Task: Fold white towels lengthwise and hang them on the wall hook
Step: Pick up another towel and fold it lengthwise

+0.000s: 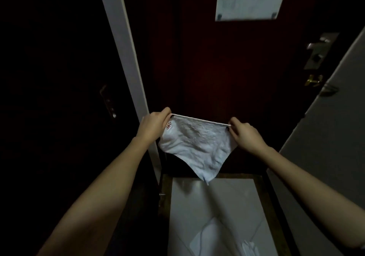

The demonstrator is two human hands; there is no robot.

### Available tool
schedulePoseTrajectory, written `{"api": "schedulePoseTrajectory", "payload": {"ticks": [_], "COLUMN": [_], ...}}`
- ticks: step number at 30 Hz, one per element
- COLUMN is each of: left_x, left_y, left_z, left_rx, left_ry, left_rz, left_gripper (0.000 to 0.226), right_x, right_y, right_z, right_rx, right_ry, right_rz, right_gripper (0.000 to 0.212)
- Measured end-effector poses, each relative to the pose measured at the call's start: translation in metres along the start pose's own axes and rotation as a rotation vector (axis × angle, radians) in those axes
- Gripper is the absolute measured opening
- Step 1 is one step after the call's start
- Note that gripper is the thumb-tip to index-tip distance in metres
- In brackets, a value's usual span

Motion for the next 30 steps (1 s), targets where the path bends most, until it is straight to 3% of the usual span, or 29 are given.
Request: {"api": "schedulePoseTrajectory", "payload": {"ticks": [5, 13, 16, 19, 22, 24, 30], "left_x": [0.01, 0.096, 0.136, 0.174, 0.206, 0.227, 0.301], "left_y": [-0.083, -0.172, -0.197, -0.22, -0.243, -0.262, -0.332], "left_z": [0.005, 0.054, 0.084, 0.113, 0.137, 0.15, 0.187], "left_rx": [0.39, 0.749, 0.835, 0.844, 0.825, 0.792, 0.733], "left_ry": [-0.234, -0.521, -0.595, -0.658, -0.655, -0.643, -0.622], "left_rz": [0.077, 0.39, 0.539, 0.646, 0.688, 0.711, 0.833], "left_gripper": [0.013, 0.019, 0.016, 0.01, 0.008, 0.008, 0.008], "right_x": [-0.002, 0.031, 0.06, 0.096, 0.136, 0.162, 0.243], "right_y": [-0.082, -0.131, -0.145, -0.148, -0.149, -0.158, -0.192], "right_z": [-0.022, -0.075, -0.107, -0.154, -0.206, -0.239, -0.326], "right_rx": [-0.354, -0.763, -0.889, -1.065, -1.104, -1.05, -0.924], "right_ry": [-0.018, -0.143, -0.212, -0.249, -0.361, -0.494, -0.844], "right_rz": [0.183, 0.154, 0.072, -0.176, -0.501, -0.582, -0.363], "right_gripper": [0.015, 0.015, 0.023, 0.017, 0.023, 0.028, 0.006]}}
Point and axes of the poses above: each hand's wrist, its own x-axis away from the middle knuckle, its own y-axis out of the palm, z = x × y, the point moved 5 cm from there along -x, towards the middle knuckle, and after that the axes turned 2 degrees about -x, right-handed, at the moved point
